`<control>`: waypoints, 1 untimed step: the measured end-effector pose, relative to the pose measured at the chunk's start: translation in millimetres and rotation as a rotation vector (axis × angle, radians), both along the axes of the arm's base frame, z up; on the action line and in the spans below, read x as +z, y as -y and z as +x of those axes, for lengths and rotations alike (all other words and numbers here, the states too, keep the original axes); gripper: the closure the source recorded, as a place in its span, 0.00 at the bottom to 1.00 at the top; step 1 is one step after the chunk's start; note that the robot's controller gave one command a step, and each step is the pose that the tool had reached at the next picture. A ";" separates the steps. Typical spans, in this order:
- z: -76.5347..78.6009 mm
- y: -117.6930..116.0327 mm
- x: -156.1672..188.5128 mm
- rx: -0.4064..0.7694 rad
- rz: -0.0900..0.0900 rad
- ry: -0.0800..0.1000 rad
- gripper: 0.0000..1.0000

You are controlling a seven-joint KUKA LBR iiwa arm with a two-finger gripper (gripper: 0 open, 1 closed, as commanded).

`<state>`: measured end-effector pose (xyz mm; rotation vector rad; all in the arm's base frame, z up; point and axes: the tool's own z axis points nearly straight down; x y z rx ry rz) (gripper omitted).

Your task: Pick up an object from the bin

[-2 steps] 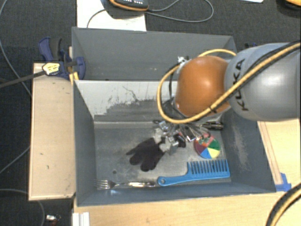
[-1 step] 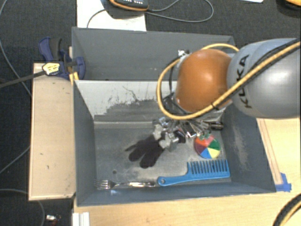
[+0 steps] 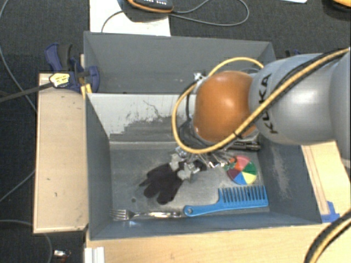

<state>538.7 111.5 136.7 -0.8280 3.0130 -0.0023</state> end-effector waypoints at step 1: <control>-9.7 -20.3 -43.6 0.113 0.000 -0.004 1.00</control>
Offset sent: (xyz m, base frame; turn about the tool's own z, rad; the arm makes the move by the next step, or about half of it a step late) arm -0.0225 0.0380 -0.0530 -0.0852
